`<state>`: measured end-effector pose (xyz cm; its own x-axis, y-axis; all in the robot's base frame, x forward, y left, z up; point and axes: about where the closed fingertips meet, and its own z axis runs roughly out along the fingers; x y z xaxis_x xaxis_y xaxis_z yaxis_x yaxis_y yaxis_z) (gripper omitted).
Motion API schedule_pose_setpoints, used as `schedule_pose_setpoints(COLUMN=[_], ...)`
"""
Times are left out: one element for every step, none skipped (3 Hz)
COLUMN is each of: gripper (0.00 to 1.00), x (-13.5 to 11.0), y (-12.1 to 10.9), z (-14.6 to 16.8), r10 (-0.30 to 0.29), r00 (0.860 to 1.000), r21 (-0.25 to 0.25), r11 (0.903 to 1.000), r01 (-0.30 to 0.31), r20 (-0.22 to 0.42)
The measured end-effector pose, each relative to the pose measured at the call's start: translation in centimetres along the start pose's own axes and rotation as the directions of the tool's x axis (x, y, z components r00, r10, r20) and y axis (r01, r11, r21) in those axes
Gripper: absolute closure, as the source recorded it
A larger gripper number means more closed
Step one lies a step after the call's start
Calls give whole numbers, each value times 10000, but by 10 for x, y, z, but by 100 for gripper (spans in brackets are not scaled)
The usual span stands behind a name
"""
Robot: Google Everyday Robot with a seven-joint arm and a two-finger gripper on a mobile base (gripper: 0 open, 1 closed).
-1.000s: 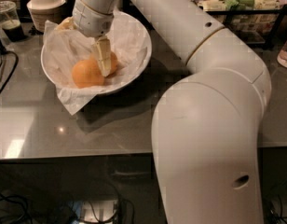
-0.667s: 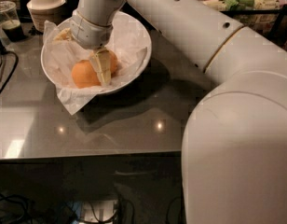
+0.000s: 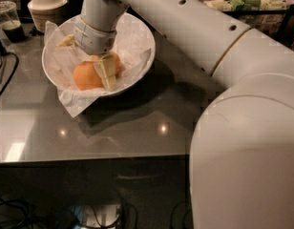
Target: Pick orange from white bowl
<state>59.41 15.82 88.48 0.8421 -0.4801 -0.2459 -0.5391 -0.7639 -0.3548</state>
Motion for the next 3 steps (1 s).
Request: schedule_pose_setpoints(gripper=[0,0,0], x=[4,12,31], y=[3,1,-14], z=[4,4,-12], r10=[-75,-87,-225], r00=[10000,9999,9970], r21=[-252,-594,-694], r11=[9997,9982,9974], r01=[75,80,174], r20=[-20,-125,-741])
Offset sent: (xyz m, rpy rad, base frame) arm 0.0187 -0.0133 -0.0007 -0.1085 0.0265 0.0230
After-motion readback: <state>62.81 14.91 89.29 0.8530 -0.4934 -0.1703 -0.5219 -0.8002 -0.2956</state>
